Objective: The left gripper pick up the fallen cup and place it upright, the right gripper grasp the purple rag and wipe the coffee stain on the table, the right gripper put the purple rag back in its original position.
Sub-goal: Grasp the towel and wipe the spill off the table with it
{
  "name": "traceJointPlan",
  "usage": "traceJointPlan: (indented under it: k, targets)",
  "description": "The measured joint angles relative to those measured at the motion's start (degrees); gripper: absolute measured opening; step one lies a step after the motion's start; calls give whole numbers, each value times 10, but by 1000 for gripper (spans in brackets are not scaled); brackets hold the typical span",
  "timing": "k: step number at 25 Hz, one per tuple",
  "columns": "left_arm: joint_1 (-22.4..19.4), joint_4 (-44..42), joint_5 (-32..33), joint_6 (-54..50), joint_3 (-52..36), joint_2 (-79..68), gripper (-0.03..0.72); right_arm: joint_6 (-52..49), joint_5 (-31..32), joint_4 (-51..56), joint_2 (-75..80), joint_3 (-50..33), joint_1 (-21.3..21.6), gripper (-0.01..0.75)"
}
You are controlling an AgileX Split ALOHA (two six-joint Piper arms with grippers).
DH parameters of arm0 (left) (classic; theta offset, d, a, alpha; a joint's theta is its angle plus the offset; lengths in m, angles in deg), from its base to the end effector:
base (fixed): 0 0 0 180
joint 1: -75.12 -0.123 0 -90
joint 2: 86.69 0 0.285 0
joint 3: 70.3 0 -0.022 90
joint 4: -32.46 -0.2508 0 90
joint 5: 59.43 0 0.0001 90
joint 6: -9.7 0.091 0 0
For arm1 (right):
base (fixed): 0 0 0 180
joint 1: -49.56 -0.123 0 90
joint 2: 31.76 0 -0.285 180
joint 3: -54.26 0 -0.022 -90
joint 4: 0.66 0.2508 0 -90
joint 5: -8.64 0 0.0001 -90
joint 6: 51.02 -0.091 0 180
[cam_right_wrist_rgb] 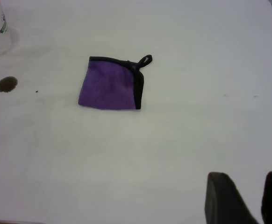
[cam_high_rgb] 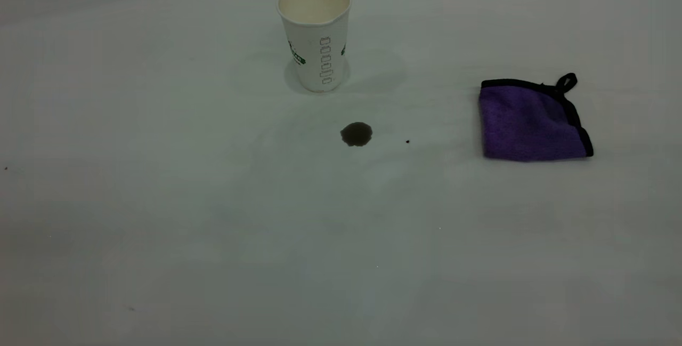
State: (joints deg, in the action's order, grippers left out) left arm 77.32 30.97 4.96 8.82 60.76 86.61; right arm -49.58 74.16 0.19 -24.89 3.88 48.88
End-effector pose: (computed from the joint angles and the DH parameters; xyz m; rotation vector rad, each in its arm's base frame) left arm -0.0096 0.0025 0.2704 0.0217 2.0945 -0.0011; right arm -0.0075 0.0011 0.2619 -0.0409 2.1423 0.0103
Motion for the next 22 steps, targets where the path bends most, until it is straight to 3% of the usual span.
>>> traceJointPlan:
  k: [16,22]
  targets:
    - [0,0,0,0,0,0,474,0,0,1,0,0,0,239]
    - [0,0,0,0,0,0,474,0,-21,-25,136,82,0,334]
